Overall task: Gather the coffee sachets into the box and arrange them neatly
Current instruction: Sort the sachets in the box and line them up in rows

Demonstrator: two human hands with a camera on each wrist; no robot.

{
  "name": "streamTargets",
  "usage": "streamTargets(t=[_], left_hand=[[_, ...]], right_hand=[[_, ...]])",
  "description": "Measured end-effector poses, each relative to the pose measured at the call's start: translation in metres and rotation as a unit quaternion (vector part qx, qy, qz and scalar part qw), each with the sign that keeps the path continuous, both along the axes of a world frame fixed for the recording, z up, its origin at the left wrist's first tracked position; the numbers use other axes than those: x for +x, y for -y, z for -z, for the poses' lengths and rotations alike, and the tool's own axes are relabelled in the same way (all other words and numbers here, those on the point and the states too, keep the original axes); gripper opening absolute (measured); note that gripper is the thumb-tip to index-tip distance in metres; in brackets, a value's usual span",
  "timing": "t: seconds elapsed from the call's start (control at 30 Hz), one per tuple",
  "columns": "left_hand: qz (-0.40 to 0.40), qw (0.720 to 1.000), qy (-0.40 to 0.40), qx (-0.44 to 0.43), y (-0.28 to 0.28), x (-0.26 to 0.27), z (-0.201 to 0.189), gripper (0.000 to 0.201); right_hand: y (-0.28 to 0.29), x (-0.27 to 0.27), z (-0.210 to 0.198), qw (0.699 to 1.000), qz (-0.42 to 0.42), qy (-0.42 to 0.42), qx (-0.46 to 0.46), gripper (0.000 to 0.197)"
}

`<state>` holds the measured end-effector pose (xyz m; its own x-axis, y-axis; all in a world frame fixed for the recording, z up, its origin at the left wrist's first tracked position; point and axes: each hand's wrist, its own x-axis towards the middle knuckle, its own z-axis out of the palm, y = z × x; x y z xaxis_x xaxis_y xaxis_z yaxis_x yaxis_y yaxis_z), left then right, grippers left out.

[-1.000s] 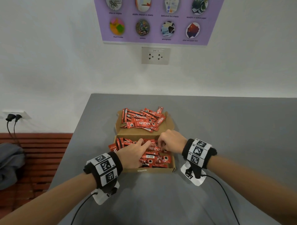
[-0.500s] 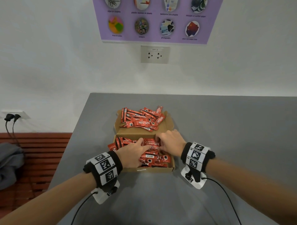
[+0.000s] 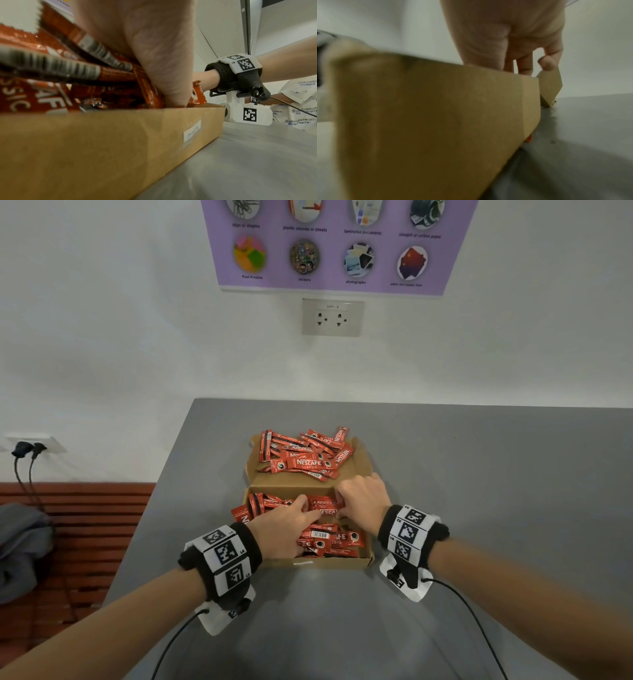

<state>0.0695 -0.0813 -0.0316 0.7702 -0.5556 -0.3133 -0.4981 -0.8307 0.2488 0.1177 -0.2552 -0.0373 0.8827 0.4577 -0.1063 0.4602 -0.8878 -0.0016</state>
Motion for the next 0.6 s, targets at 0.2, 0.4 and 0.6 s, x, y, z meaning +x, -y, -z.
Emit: streamTargets(t=[0.2, 0.4, 0.6], left_hand=[[0.001, 1.000, 0.000, -0.001, 0.000, 0.000, 0.000, 0.061], [-0.010, 1.000, -0.002, -0.015, -0.001, 0.000, 0.000, 0.062], [-0.015, 1.000, -0.006, -0.021, 0.000, 0.000, 0.001, 0.063]], right_hand=[[0.002, -0.003, -0.006, 1.000, -0.005, -0.005, 0.023, 0.018], [0.006, -0.007, -0.022, 0.992, -0.084, -0.044, 0.089, 0.006], [0.020, -0.013, -0.034, 0.974, -0.089, -0.202, 0.056, 0.018]])
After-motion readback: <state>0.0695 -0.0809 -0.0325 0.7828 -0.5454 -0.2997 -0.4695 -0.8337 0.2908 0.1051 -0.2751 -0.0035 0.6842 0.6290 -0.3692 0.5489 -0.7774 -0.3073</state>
